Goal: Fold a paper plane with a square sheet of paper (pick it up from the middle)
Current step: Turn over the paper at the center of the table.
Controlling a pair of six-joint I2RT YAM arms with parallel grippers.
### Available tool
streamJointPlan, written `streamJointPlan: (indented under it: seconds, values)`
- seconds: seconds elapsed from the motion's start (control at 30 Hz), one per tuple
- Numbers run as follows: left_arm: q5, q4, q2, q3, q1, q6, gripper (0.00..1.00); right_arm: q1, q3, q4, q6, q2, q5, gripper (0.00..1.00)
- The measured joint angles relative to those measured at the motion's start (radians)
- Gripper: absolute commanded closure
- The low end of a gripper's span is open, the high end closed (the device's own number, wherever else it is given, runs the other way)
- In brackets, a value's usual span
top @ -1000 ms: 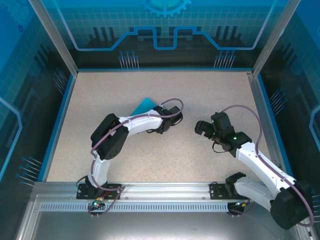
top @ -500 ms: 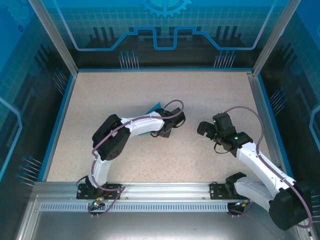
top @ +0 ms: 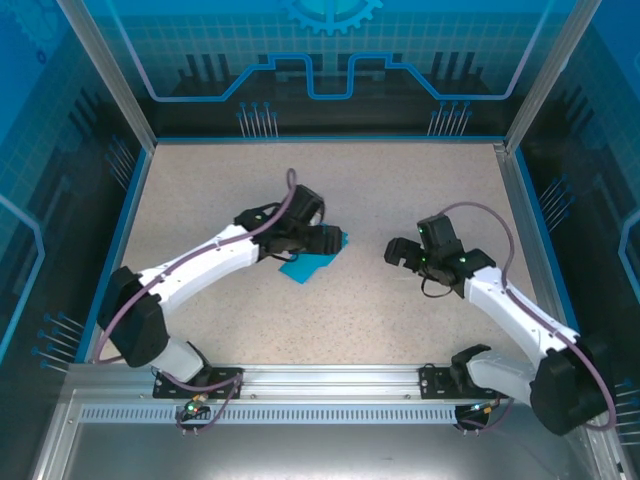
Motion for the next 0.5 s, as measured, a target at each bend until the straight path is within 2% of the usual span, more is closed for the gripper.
streamJointPlan:
  seconds: [0.03,0.2,0.5]
  values:
    - [0.014,0.012,-0.015,-0.032,0.035,-0.017,0.02,0.016,0.023,0.003,-0.003,0.029,-0.005,0.01]
    - [0.039,0.058,-0.085,-0.229,0.216,-0.099,0.02,0.162,0.21,0.024,-0.007,0.242,-0.024,0.03]
    - [0.06,0.075,-0.214,-0.418,0.405,-0.192,0.01,0.371,0.646,0.05,-0.01,0.642,-0.072,0.12]
